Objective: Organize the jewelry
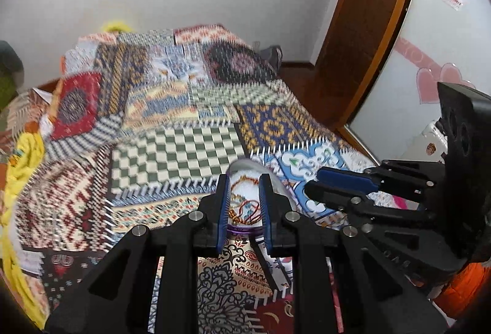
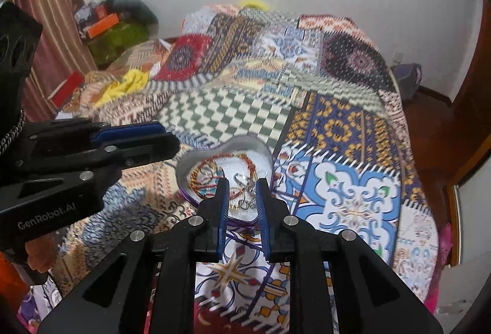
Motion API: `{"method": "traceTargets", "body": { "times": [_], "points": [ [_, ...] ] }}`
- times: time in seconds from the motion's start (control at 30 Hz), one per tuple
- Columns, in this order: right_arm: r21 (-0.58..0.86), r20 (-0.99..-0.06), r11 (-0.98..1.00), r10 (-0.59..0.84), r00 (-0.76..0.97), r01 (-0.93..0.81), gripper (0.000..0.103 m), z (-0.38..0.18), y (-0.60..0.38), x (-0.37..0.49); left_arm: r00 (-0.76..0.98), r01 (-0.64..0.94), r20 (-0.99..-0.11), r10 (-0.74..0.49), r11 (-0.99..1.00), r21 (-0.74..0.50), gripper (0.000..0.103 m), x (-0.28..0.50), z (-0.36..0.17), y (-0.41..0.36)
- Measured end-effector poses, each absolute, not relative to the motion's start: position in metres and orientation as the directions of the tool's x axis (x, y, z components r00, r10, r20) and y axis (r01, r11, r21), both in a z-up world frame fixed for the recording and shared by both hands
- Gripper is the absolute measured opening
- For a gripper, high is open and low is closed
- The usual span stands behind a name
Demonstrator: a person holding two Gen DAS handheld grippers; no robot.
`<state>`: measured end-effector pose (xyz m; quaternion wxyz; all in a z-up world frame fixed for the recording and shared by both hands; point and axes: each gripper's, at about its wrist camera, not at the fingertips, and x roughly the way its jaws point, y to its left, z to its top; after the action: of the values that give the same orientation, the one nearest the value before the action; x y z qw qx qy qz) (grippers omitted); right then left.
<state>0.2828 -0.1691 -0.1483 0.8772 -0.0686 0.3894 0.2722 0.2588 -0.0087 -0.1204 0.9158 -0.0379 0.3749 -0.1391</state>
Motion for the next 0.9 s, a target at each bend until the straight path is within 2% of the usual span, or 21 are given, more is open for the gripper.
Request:
{"method": "traceTargets", "body": {
  "times": [0.2,0.5,0.63,0.7,0.77,0.8,0.87,0.9],
  "points": [
    [0.070,-0.604,0.864,0.434,0.668,-0.498,0.016,-0.091,-0.187,0.247,0.802,0.202,-0.552,-0.227,0.973,-0.107,0.017,0.214,-0.060,-0.011],
    [0.022,-0.263,0.895,0.435,0.861,-0.446,0.016,0.008,-0.214,0.141,0.953,0.142,-0.273,-0.132,0.990,0.016,0.021,0.111,0.017,-0.024],
    [-0.018,-0.136,0.919,0.387,0.912,-0.393,0.017,0.027,-0.216,0.093,0.982,0.083,-0.174,-0.076,0.996,0.032,0.053,0.072,0.026,-0.025],
    [-0.023,-0.103,0.928,0.368,0.924,-0.372,0.027,0.029,-0.217,0.082,0.987,0.067,-0.148,-0.063,0.997,0.024,0.059,0.057,0.027,-0.023],
    [-0.018,-0.074,0.937,0.348,0.935,-0.350,0.052,0.028,-0.218,0.072,0.989,0.044,-0.142,-0.042,0.999,0.014,0.070,0.049,0.026,-0.021],
    [-0.016,-0.059,0.942,0.333,0.941,-0.335,0.055,0.028,-0.218,0.066,0.990,0.034,-0.140,-0.032,0.999,0.011,0.073,0.048,0.024,-0.019],
    [-0.012,-0.050,0.951,0.308,0.950,-0.309,0.067,0.026,-0.217,0.063,0.991,0.018,-0.136,-0.018,1.000,0.003,0.086,0.042,0.022,-0.017],
    [-0.005,-0.050,0.953,0.301,0.952,-0.302,0.072,0.025,-0.215,0.064,0.991,0.014,-0.133,-0.014,1.000,0.000,0.088,0.041,0.021,-0.017]
  ]
}}
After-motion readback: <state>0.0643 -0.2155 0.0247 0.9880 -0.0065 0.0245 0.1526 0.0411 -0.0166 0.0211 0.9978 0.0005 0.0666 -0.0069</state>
